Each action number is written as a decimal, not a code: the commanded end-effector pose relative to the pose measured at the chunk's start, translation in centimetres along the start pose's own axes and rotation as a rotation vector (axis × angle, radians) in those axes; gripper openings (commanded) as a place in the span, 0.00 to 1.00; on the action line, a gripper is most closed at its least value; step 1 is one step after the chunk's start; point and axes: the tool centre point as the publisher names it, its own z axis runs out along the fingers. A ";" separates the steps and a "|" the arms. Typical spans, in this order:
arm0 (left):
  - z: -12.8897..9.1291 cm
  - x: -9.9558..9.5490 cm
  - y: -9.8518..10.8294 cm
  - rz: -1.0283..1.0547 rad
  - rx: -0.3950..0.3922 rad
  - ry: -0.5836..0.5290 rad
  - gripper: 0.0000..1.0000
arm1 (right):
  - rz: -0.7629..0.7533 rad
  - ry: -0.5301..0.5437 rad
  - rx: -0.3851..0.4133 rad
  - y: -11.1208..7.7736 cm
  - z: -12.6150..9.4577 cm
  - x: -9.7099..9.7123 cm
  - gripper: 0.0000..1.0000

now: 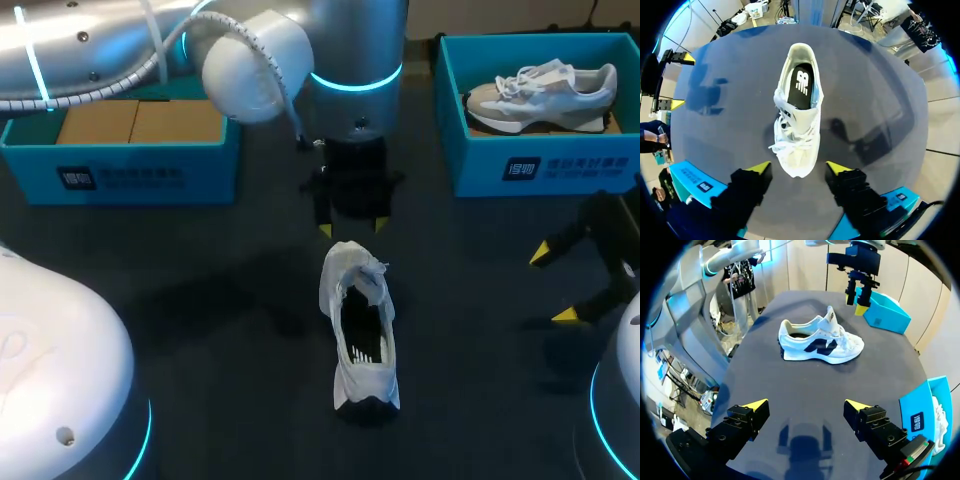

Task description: Take the shoe out of the shoebox, open the shoe tongue, remove and reinsert the insole, then place the shoe into the shoebox

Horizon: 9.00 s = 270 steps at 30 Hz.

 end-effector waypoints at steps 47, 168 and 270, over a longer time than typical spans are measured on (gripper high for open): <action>4.5 -1.7 -6.3 0.088 0.082 0.004 0.14 | 0.000 -0.002 0.003 0.0 0.0 0.1 1.00; 1.0 1.4 -17.3 -1.266 0.239 0.005 1.00 | 0.000 -0.002 0.003 0.0 0.0 0.1 1.00; -3.8 9.2 -8.7 -1.444 0.079 -0.018 0.00 | 0.000 -0.002 0.003 0.0 0.0 0.1 1.00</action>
